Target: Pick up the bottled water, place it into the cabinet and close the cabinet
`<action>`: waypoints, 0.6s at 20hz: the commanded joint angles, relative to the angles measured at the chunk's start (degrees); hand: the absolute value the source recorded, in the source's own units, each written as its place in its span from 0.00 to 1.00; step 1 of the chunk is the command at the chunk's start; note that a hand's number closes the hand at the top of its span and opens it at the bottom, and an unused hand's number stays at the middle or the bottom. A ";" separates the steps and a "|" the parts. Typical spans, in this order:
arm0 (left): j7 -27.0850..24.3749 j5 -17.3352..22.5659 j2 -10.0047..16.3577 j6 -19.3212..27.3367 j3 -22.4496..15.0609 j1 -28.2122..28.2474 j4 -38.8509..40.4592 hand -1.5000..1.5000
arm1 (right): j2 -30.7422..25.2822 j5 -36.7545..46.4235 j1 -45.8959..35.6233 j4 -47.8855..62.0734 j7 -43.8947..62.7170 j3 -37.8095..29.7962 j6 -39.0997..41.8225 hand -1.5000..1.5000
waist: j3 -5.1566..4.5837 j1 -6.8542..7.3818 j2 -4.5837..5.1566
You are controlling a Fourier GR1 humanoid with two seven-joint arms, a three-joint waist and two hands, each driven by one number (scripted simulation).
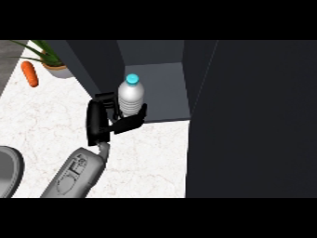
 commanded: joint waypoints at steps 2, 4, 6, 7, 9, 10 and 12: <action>2.98 -4.22 3.29 -1.34 2.16 -15.36 13.68 1.00 | 0.08 0.63 -0.34 0.65 -0.40 0.09 -0.09 0.00 | -0.21 -2.42 2.06; 4.16 -4.57 4.02 -0.10 2.54 -15.93 13.77 1.00 | 0.33 -0.08 -0.60 -0.01 0.47 0.51 -0.11 0.00 | -0.22 -3.06 2.31; 4.44 -6.14 4.60 1.19 1.42 -15.75 14.69 1.00 | -0.33 0.17 0.02 -0.02 -0.30 0.24 0.42 0.00 | -0.20 -3.02 2.15; 4.78 -6.75 5.42 1.56 1.25 -15.53 15.36 1.00 | 0.90 1.19 0.12 1.08 -0.65 2.09 -0.16 0.00 | -0.21 -2.40 2.05; 4.59 -6.71 3.99 3.00 0.97 -15.63 15.71 0.00 | 0.09 -0.41 -1.07 1.14 -0.52 -0.53 0.40 0.00 | -0.24 -2.96 2.42; 4.90 -7.12 4.30 3.21 0.76 -15.97 15.77 0.00 | 0.30 -0.07 -0.29 0.70 -0.81 0.97 0.66 0.00 | -0.26 -2.88 2.19; 5.76 -7.03 5.61 2.52 0.69 -15.89 15.48 0.00 | 1.04 1.12 -0.27 1.65 -1.29 1.63 -0.13 0.00 | -0.27 -2.49 2.08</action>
